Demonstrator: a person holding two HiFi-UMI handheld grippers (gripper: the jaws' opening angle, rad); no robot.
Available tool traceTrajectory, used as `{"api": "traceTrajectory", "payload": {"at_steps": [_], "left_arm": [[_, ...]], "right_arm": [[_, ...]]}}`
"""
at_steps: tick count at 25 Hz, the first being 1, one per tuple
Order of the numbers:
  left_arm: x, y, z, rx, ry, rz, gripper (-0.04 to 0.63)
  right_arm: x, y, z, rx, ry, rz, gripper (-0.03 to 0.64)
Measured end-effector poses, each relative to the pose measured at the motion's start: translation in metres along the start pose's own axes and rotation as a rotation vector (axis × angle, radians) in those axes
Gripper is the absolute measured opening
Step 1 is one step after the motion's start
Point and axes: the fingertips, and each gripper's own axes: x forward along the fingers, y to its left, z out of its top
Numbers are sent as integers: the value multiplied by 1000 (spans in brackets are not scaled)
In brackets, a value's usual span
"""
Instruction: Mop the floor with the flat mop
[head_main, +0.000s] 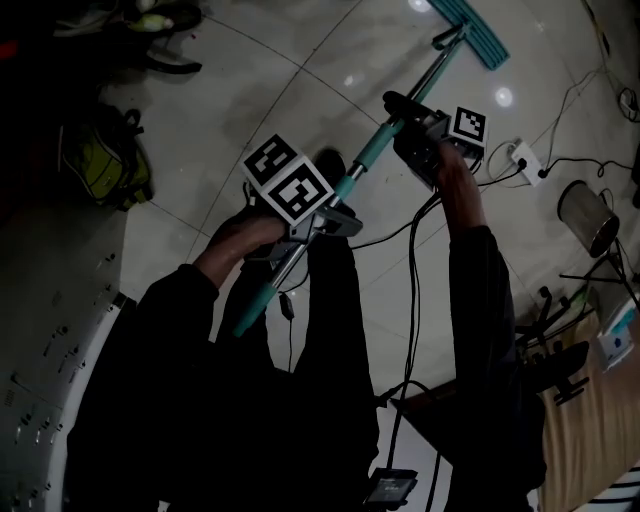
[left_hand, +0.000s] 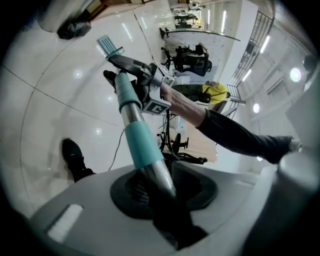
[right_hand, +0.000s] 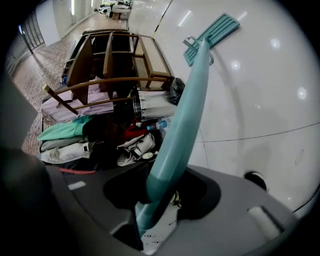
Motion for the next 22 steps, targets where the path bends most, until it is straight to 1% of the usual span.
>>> {"api": "traceTrajectory", "payload": {"at_steps": [4,6,8,12,15,19,22], "left_arm": [[2,-2,-7,2,-2,-3,117],[1,-5,-23,8,-5,-9,117],[0,-7,-50,16,0,-7,117],[-6,-7,-121,42,29,41,117],[-15,-3,-186,49,54,74,117],[-31,-1,-277,20,68,74,122],[-36,4,-336,-8,71,72,123]], "right_arm": [[0,0,-5,-12,-3,7,175],[0,3,-20,-22,-4,15,175],[1,4,-47,-29,9,17,175],[9,5,-118,-32,49,31,173],[23,3,-182,-28,78,52,173],[51,-9,-276,-11,122,47,173],[67,-19,-337,18,128,43,175]]}}
